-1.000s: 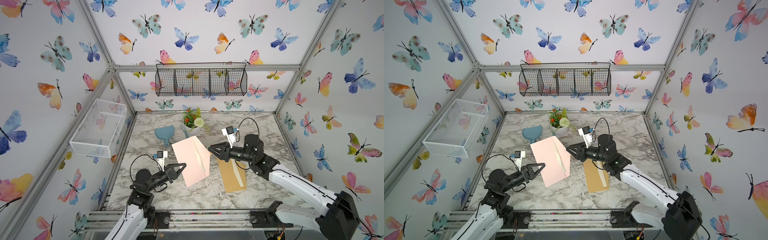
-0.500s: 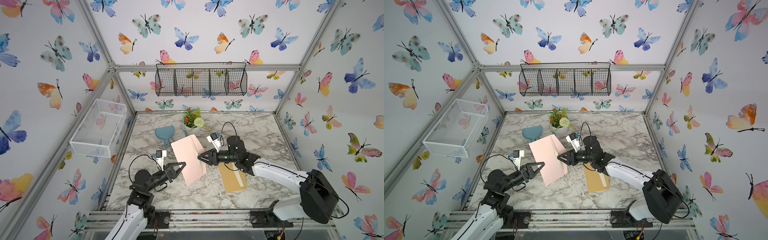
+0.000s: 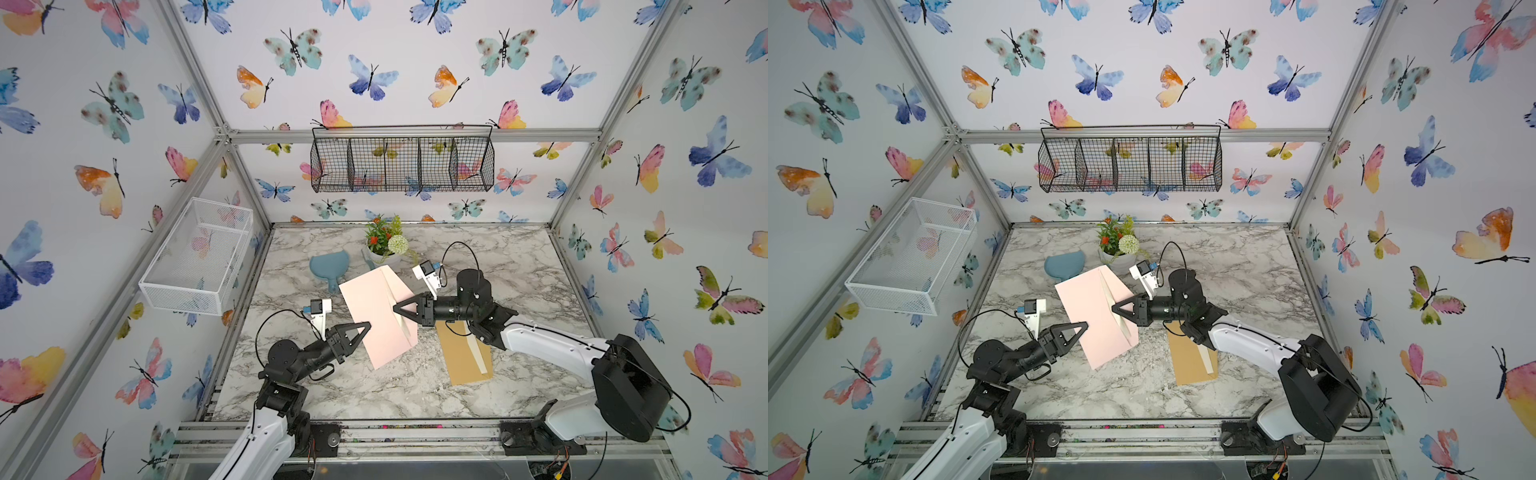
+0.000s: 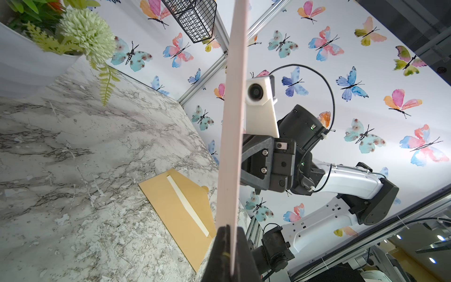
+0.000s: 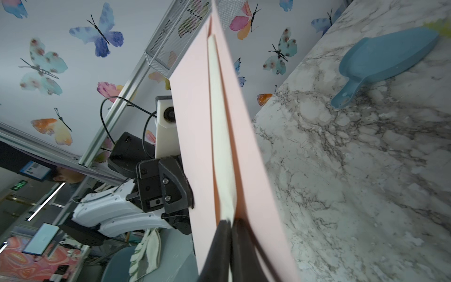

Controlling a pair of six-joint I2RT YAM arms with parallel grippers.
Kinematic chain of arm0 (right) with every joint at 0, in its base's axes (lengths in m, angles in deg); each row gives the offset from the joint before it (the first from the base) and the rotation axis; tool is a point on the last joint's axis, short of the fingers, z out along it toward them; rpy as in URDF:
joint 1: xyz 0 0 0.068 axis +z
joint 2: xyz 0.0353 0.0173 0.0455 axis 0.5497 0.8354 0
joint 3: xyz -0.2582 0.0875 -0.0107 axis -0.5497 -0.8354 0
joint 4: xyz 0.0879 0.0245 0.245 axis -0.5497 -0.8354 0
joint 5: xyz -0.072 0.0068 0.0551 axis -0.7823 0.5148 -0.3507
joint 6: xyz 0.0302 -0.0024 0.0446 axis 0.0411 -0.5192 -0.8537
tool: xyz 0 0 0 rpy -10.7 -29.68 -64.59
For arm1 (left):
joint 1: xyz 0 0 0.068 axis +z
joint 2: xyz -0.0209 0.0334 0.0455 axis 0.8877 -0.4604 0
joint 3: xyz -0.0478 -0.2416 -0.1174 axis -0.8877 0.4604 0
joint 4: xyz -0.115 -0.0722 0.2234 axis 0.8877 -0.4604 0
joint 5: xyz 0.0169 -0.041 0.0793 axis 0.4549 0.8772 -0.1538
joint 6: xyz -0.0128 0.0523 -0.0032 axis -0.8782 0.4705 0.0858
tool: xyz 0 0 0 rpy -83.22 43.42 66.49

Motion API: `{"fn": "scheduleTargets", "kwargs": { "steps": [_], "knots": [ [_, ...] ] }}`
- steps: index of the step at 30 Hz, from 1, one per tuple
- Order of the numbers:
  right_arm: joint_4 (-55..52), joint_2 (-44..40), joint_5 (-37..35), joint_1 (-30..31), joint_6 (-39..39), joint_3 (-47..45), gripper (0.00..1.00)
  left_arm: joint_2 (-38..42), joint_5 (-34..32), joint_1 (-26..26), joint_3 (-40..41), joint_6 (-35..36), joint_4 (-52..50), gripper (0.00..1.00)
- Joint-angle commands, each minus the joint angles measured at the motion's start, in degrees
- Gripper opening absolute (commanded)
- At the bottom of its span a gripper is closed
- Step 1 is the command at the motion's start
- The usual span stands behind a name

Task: Take the letter paper out of the envelope
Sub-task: Take out the letter paper from the envelope, then place the envelope at the center of the board.

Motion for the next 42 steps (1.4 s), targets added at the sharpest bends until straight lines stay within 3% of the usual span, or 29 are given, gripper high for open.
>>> {"fn": "scheduleTargets", "kwargs": {
  "steps": [1, 4, 8, 11, 17, 23, 28, 32, 38, 41, 42],
  "knots": [
    [2.2, -0.5, 1.8, 0.5, 0.0, -1.0, 0.01, 0.0, 1.4, 0.0, 0.6, 0.2, 1.9, 0.06],
    [2.1, -1.3, 1.3, 0.5, 0.1, -1.1, 0.01, 0.0, 0.9, 0.0, 0.6, 0.6, 1.1, 0.07],
    [-2.4, -4.2, -2.1, 0.4, 2.5, -1.0, 0.01, 0.5, 0.0, 0.0, 0.3, 1.9, -1.3, 0.18],
    [-8.2, -7.3, -6.3, 0.1, 5.6, -0.6, 0.01, 1.0, -0.7, 0.1, -0.1, 2.6, -2.9, 0.16],
    [-11.3, -9.4, -7.0, -0.5, 6.8, -0.6, 0.01, 1.7, -1.1, 0.2, 0.0, 2.8, -3.6, 0.08],
    [-14.2, -10.2, -8.6, -1.2, 8.3, -0.5, 0.01, 3.1, -1.0, 0.4, -1.2, 4.5, -7.1, 0.07],
    [-20.6, -15.6, -8.8, -7.2, 10.9, -1.2, 0.01, 6.1, -6.7, 1.1, -4.4, 11.2, -20.2, 0.07],
    [-30.3, -20.0, -10.8, -12.5, 15.1, 0.6, 0.01, 5.1, -10.4, 2.5, -4.5, 13.3, -24.0, 0.07],
    [-37.1, -23.0, -11.3, -13.9, 17.3, 1.7, 0.01, -6.3, -18.5, 10.0, -3.3, 16.1, -24.8, 0.07],
    [-34.3, -22.7, -7.4, -13.9, 15.2, -0.5, 0.01, -14.8, -15.4, 18.8, -2.0, 16.0, -19.3, 0.06],
    [-32.7, -22.7, -6.0, -13.9, 14.3, -1.6, 0.01, -17.6, -11.3, 22.9, -1.5, 15.7, -16.6, 0.06]
  ]
}}
